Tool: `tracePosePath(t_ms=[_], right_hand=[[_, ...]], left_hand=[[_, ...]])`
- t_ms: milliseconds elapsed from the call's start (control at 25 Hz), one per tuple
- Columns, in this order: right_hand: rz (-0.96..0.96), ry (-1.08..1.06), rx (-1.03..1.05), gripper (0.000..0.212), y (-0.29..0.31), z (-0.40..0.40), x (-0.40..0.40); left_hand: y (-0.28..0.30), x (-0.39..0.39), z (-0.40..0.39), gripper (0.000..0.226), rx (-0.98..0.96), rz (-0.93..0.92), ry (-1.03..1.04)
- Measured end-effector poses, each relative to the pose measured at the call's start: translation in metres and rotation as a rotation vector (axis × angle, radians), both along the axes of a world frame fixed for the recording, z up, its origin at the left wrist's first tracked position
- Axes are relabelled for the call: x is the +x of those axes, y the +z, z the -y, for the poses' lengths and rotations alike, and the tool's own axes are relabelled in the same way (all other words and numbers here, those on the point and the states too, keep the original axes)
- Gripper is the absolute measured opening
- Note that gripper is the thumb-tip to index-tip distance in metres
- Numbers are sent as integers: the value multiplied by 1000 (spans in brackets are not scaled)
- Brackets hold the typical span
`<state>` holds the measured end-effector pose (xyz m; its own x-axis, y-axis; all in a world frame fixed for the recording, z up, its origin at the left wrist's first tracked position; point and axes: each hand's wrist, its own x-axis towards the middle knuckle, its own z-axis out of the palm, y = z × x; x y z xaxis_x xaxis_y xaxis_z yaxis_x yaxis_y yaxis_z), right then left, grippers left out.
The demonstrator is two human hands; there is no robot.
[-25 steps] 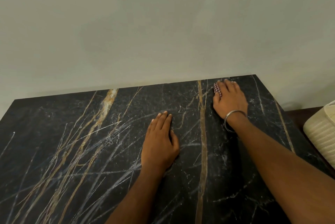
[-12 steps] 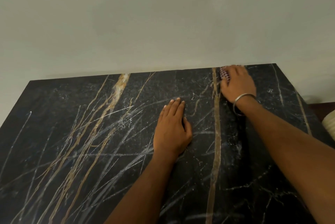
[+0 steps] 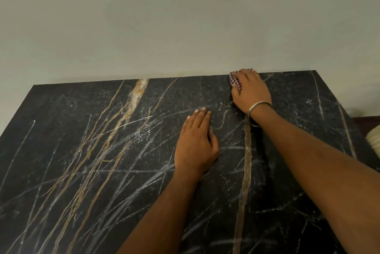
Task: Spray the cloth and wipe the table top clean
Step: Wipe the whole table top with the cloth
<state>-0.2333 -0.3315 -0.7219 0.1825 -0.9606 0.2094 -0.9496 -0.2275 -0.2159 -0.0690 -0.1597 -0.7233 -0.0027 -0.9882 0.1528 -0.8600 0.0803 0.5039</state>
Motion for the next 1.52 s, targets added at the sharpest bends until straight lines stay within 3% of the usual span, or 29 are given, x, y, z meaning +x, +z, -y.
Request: tracePosePath(t_ms=[280, 480, 600, 840, 1080, 1240, 1520], right_hand=[[-35, -141, 5, 50, -2, 7, 1], [-30, -31, 17, 46, 1, -11, 57], [-45, 45, 3, 47, 0, -10, 48], [-64, -128, 21, 49, -3, -4, 16], [-5, 11, 26, 46, 0, -46, 78], [-31, 56, -3, 47, 0, -38, 63], [-62, -109, 21, 50, 0, -47, 95]], left_hand=[[0, -1, 0, 55, -6, 8, 11], [0, -1, 1, 55, 0, 21, 15], [0, 1, 1, 55, -1, 5, 7], [-2, 1, 1, 55, -14, -16, 9], [3, 4, 0, 54, 11, -73, 12], [1, 40, -6, 52, 11, 10, -5], [0, 134, -19, 51, 35, 60, 89]])
